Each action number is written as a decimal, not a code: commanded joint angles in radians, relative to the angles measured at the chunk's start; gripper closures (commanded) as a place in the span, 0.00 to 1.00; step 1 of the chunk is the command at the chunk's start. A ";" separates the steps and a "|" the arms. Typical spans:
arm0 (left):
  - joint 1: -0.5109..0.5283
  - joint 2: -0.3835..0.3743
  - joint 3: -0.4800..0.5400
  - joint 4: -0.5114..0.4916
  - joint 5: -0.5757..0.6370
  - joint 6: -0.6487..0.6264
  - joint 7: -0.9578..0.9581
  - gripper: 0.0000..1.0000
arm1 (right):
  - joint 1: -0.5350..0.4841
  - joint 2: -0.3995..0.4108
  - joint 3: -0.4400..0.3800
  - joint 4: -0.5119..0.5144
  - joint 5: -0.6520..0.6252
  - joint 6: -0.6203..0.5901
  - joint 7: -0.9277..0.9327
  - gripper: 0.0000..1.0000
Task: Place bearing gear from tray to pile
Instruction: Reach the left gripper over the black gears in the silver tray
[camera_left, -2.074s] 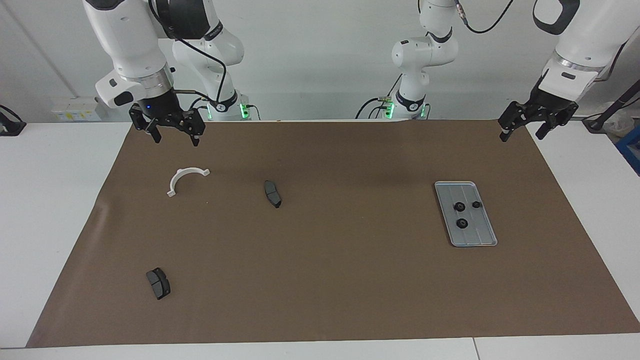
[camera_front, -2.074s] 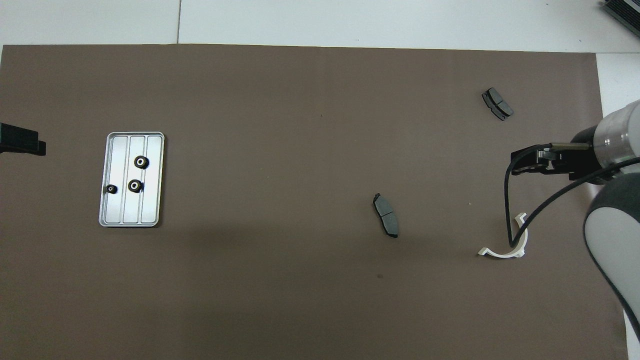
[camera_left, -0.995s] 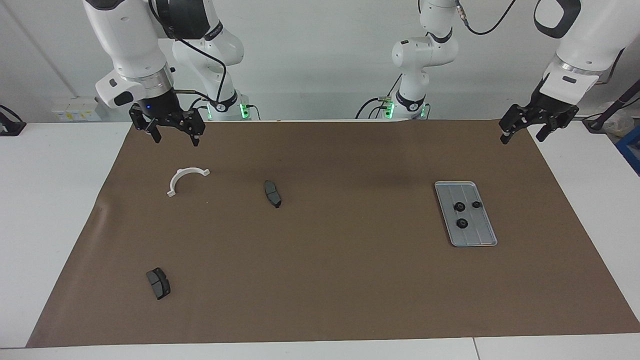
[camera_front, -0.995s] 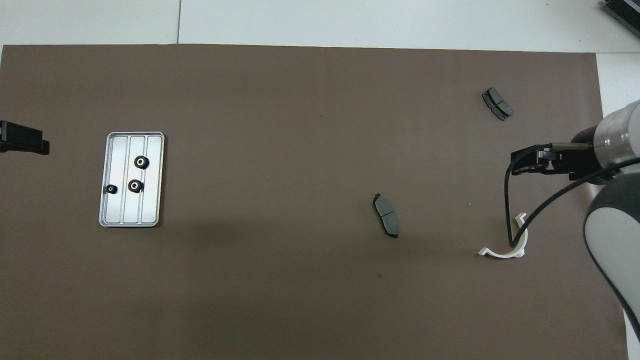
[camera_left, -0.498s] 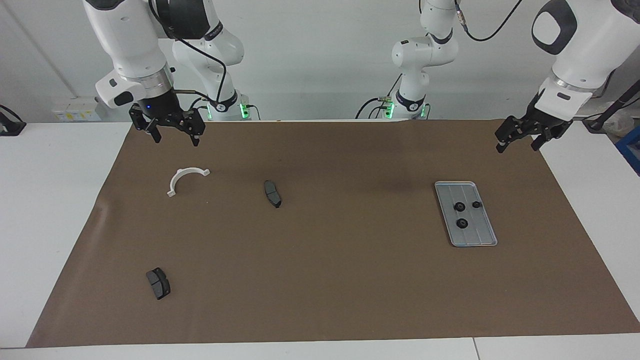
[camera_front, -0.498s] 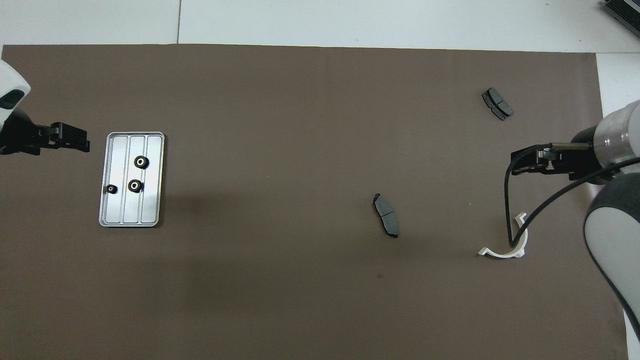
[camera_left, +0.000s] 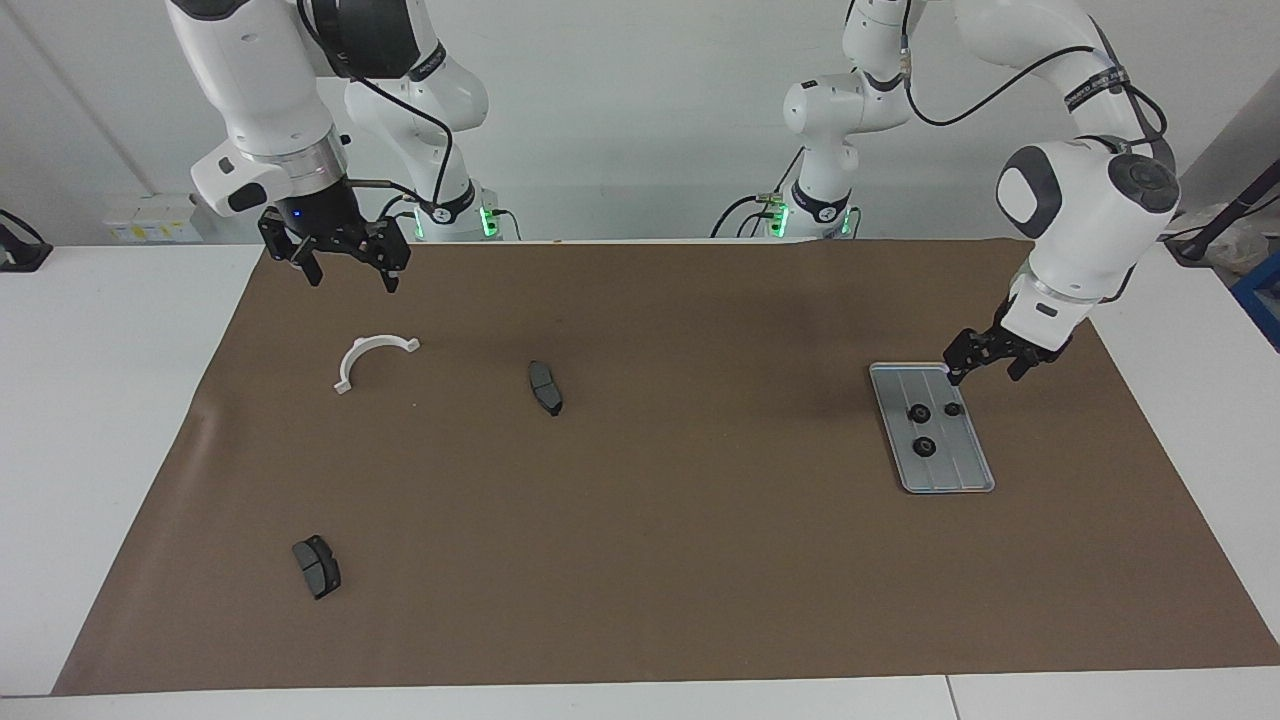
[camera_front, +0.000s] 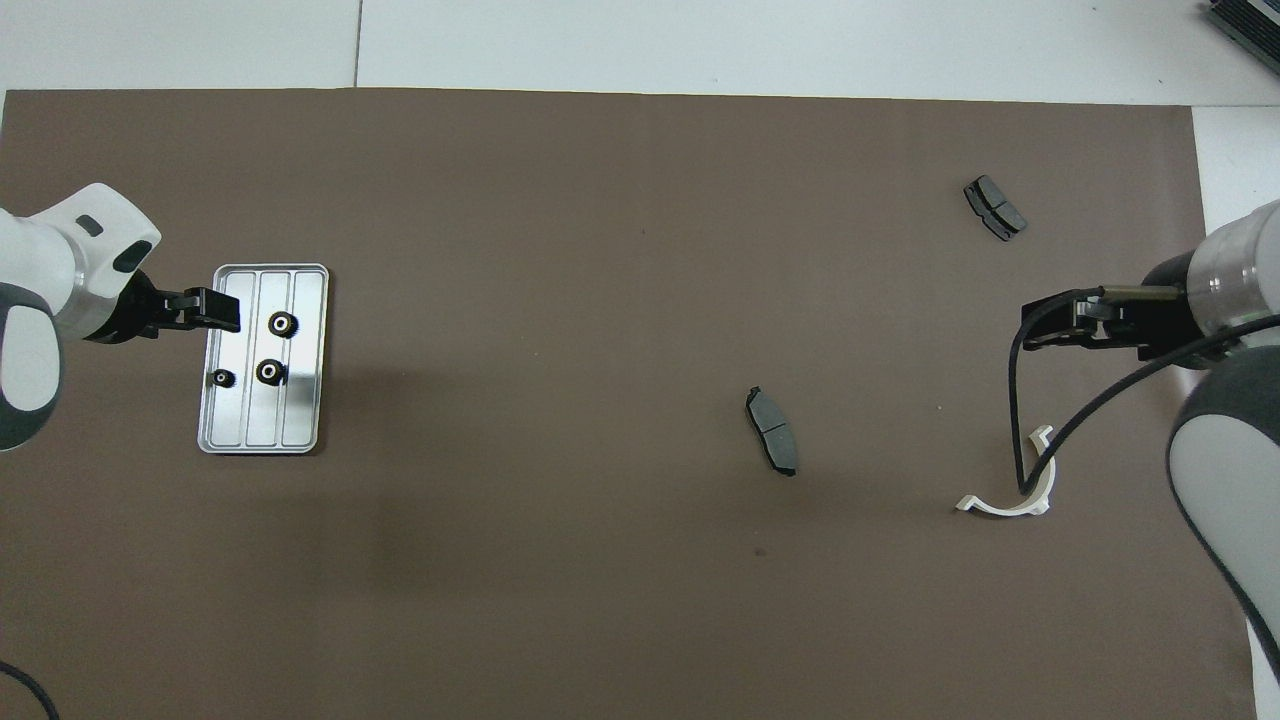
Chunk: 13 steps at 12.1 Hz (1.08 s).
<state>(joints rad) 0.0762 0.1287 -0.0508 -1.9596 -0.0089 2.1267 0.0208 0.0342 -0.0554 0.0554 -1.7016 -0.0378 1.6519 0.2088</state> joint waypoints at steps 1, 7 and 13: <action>-0.033 0.025 0.008 -0.048 0.000 0.094 -0.056 0.16 | -0.011 -0.009 0.001 -0.006 0.022 0.003 -0.032 0.00; -0.047 0.061 0.008 -0.130 0.000 0.237 -0.062 0.26 | -0.011 -0.009 0.001 -0.006 0.022 0.003 -0.032 0.00; -0.049 0.115 0.008 -0.130 0.000 0.321 -0.108 0.35 | -0.011 -0.009 0.003 -0.004 0.022 0.003 -0.032 0.00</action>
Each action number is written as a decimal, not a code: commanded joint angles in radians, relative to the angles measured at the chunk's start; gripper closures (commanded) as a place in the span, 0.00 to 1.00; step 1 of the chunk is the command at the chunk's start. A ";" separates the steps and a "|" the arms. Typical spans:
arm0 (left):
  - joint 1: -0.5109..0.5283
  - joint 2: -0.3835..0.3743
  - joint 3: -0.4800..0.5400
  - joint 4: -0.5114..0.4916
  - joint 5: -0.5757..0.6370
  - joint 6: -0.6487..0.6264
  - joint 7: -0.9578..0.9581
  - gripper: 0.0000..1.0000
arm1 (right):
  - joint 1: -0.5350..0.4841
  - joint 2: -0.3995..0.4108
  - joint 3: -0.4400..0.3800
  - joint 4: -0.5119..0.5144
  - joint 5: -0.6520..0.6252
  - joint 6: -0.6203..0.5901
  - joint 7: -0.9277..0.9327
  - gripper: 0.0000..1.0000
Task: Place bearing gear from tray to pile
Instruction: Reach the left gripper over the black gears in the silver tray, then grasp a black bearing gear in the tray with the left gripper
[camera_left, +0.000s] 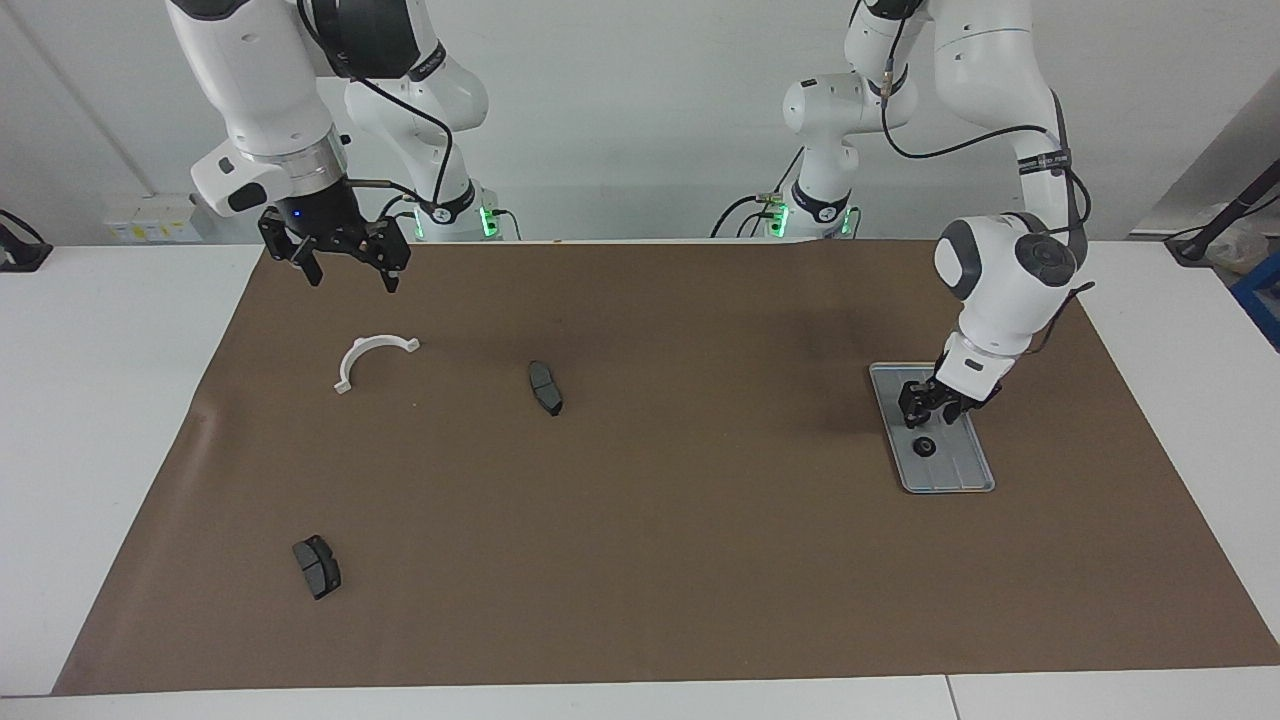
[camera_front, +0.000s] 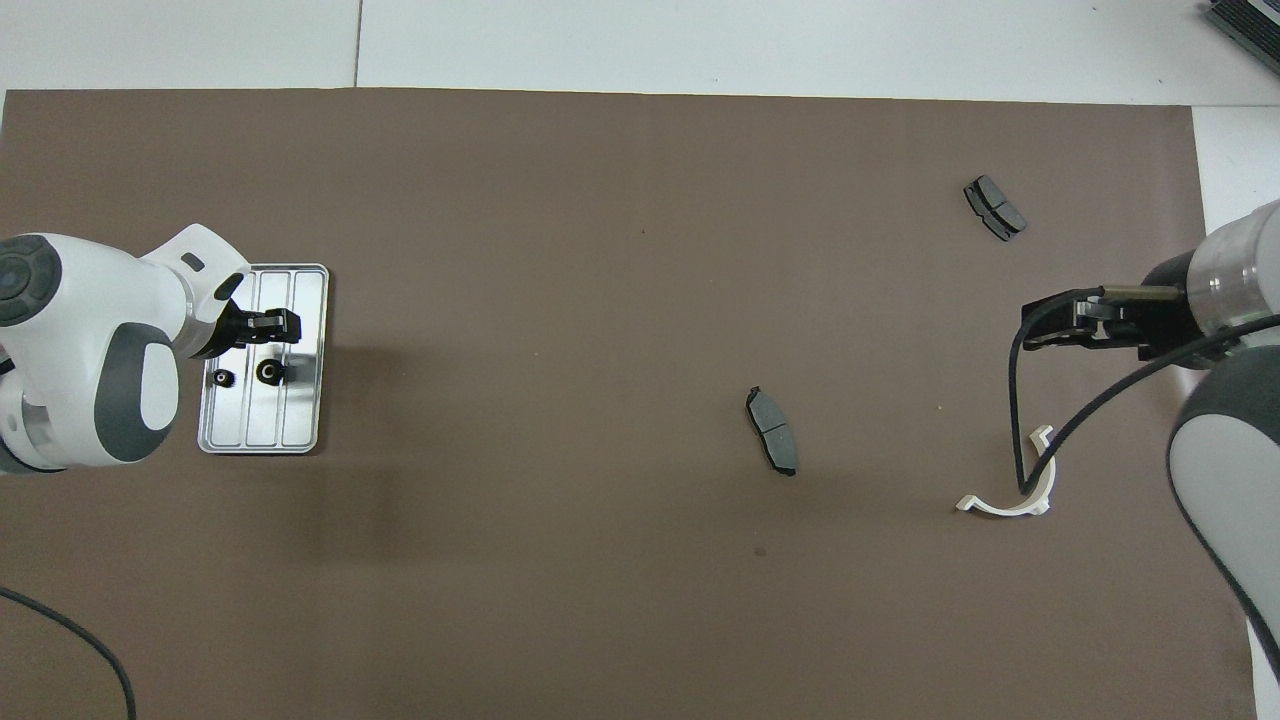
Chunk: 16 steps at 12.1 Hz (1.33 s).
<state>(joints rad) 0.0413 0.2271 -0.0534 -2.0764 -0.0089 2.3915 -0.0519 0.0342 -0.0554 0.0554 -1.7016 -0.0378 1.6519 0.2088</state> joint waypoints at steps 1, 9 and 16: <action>-0.015 0.024 0.010 -0.013 0.000 0.078 -0.046 0.35 | -0.011 -0.009 0.001 -0.006 0.022 0.003 -0.032 0.00; -0.014 0.078 0.010 -0.008 0.000 0.193 -0.051 0.35 | -0.011 -0.009 0.003 -0.006 0.022 0.003 -0.032 0.00; -0.014 0.077 0.010 -0.022 0.000 0.179 -0.048 0.43 | -0.011 -0.009 0.003 -0.006 0.022 0.003 -0.032 0.00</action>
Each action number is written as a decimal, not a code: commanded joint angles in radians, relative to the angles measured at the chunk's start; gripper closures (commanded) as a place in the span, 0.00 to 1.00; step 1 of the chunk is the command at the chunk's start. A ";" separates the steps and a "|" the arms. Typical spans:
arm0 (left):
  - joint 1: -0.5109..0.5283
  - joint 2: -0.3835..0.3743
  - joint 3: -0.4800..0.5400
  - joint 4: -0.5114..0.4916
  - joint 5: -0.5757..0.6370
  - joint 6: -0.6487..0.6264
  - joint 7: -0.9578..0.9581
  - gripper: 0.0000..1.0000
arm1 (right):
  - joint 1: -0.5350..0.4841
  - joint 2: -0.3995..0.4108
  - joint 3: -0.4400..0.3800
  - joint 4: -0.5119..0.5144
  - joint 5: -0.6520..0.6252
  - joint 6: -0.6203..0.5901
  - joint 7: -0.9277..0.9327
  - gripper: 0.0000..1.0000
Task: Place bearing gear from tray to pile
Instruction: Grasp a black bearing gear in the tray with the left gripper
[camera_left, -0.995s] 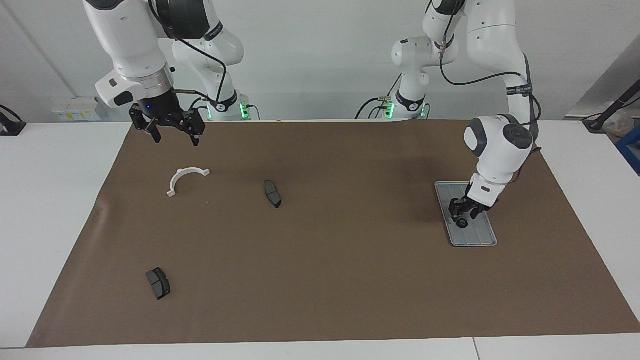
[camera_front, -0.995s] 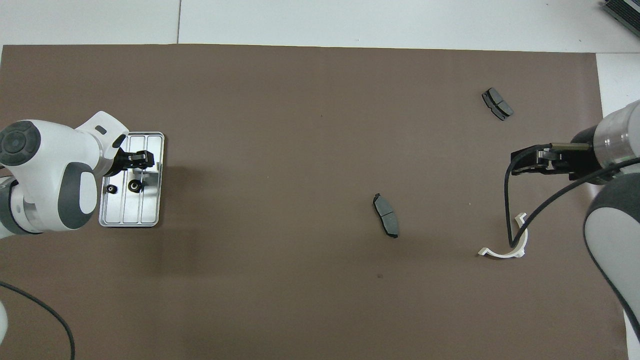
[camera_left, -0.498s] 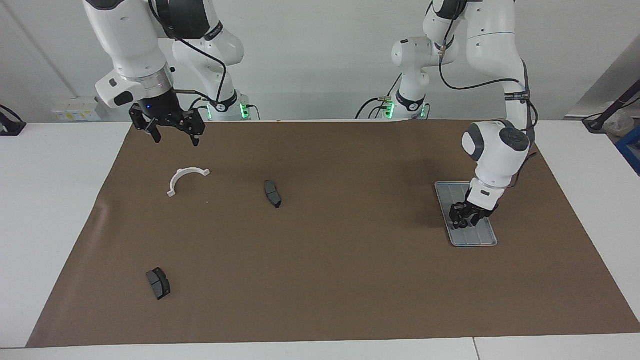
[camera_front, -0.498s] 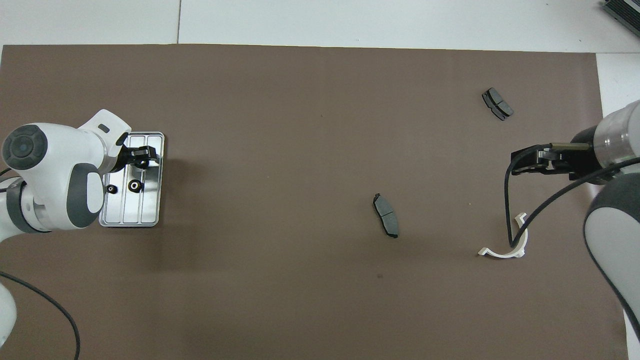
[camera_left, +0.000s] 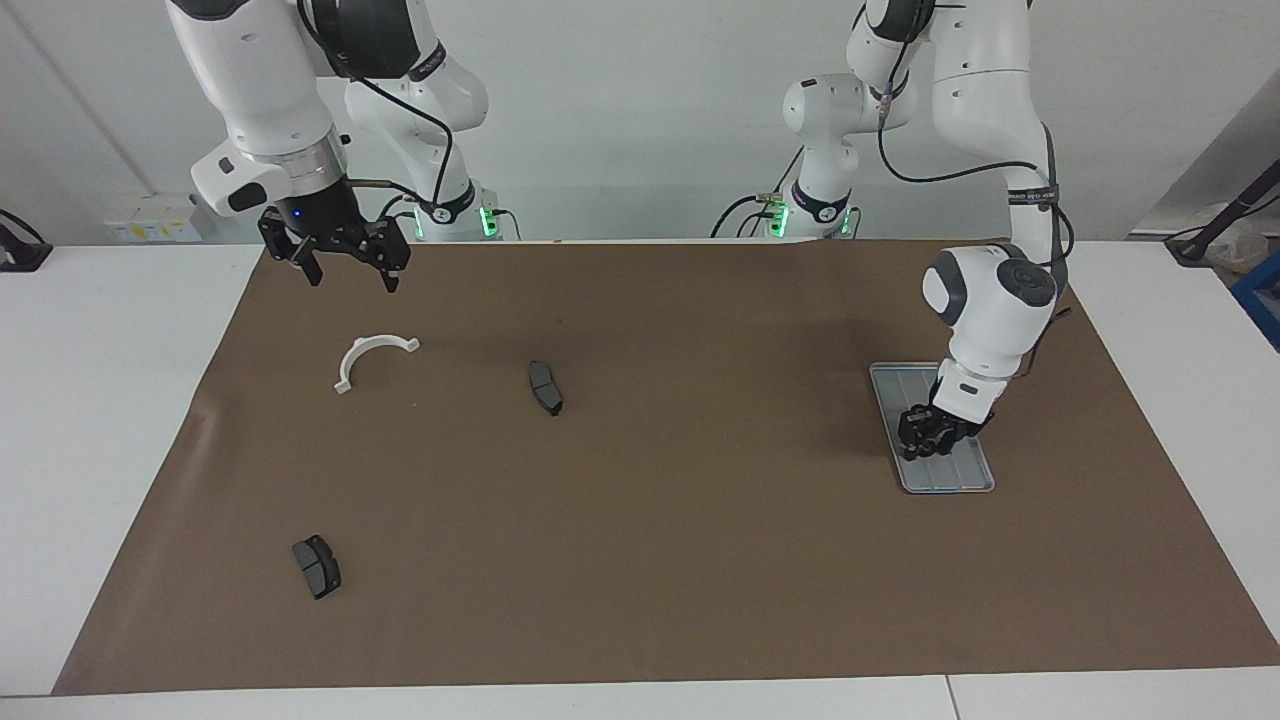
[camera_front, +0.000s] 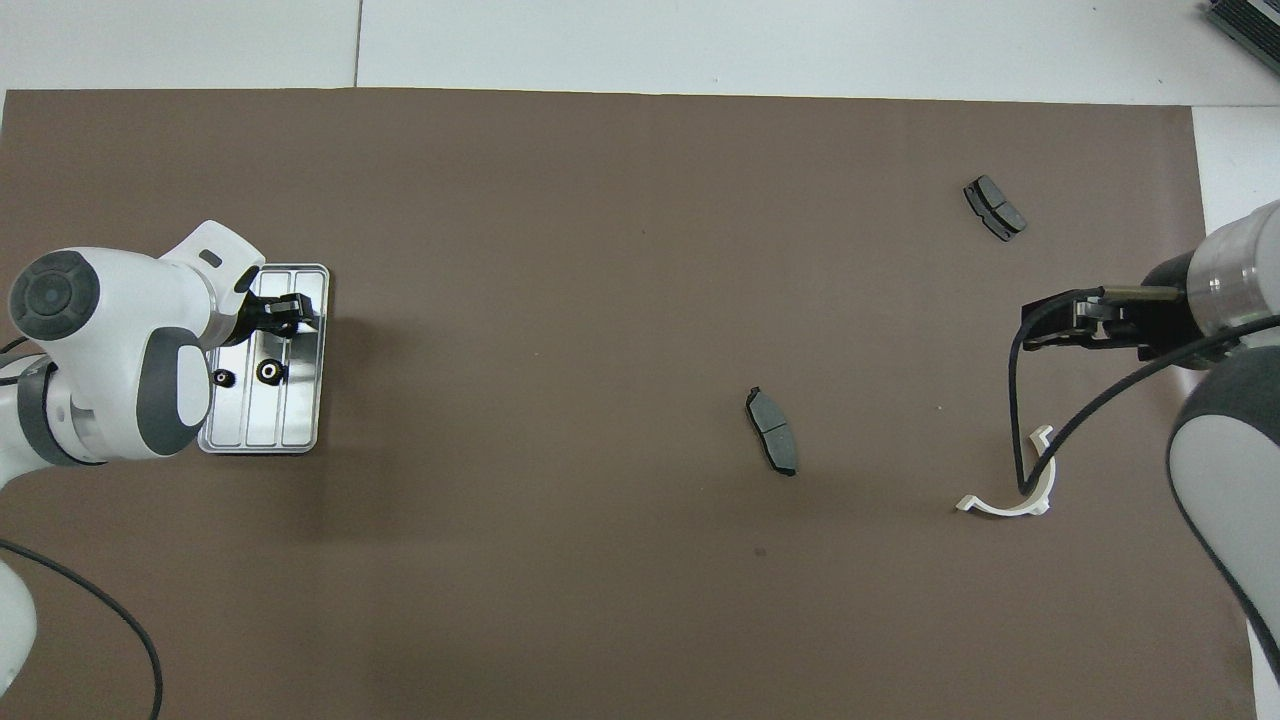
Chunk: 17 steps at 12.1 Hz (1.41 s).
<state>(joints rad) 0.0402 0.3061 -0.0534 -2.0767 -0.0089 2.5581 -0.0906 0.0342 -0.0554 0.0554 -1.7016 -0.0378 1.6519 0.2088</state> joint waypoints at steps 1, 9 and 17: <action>-0.013 -0.004 0.010 -0.025 0.000 0.011 -0.009 0.45 | -0.011 -0.009 0.003 -0.006 0.022 0.003 -0.032 0.00; -0.010 -0.007 0.010 -0.032 0.000 0.010 -0.009 0.71 | -0.011 -0.009 0.001 -0.006 0.022 0.003 -0.032 0.00; -0.014 0.001 0.009 0.110 -0.002 -0.143 -0.067 0.94 | -0.011 -0.009 0.001 -0.006 0.022 0.003 -0.032 0.00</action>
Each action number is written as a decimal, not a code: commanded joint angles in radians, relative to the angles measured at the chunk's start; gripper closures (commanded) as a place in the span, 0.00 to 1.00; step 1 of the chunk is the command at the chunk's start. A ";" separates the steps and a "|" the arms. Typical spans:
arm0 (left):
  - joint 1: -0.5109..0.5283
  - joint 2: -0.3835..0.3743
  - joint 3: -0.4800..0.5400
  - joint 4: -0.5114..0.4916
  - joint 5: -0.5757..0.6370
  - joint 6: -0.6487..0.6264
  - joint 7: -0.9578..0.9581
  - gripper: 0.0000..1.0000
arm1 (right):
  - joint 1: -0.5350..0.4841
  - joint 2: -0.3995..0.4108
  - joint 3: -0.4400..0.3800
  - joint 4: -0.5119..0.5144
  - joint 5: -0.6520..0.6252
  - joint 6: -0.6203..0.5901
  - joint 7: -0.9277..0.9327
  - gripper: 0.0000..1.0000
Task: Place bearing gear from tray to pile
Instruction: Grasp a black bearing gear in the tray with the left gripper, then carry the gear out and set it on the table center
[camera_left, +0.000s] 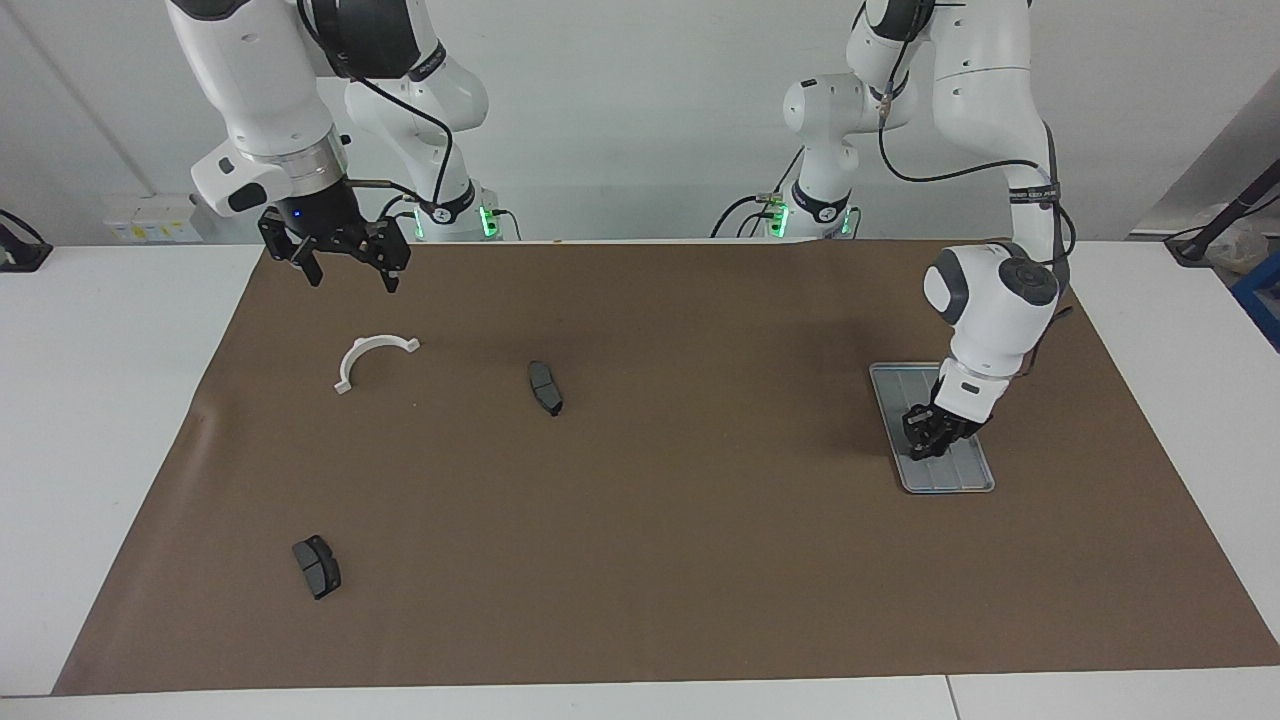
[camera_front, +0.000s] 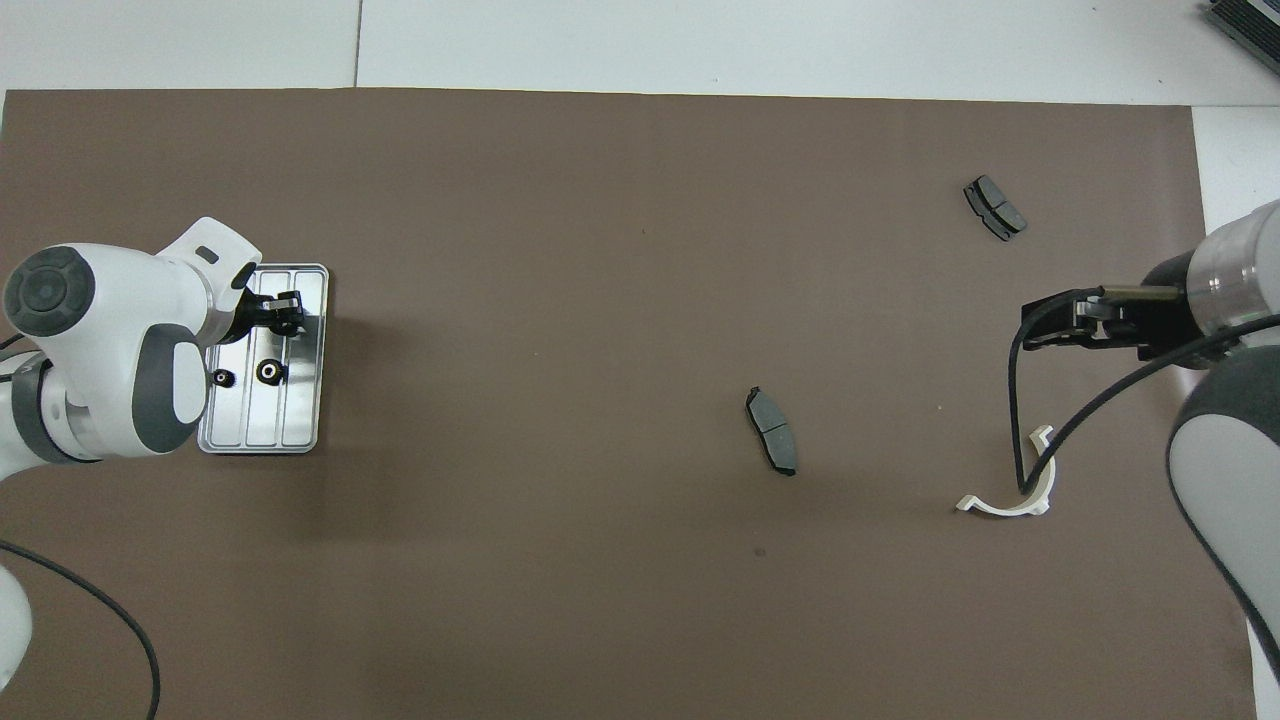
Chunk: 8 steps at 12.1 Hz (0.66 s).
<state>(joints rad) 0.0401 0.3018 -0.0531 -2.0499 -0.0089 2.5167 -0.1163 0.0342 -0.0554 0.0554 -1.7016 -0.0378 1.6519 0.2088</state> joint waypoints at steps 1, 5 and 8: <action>-0.026 0.003 0.009 0.124 -0.002 -0.168 -0.074 0.94 | -0.011 -0.009 0.003 -0.006 0.022 0.003 -0.032 0.00; -0.185 -0.012 0.012 0.149 -0.003 -0.237 -0.348 0.94 | -0.011 -0.009 0.001 -0.006 0.022 0.003 -0.032 0.00; -0.323 -0.016 0.013 0.151 0.000 -0.239 -0.579 0.94 | -0.013 -0.009 0.003 -0.006 0.022 0.003 -0.032 0.00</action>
<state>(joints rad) -0.2165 0.2982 -0.0607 -1.9026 -0.0093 2.3017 -0.5997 0.0342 -0.0554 0.0554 -1.7017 -0.0378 1.6519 0.2088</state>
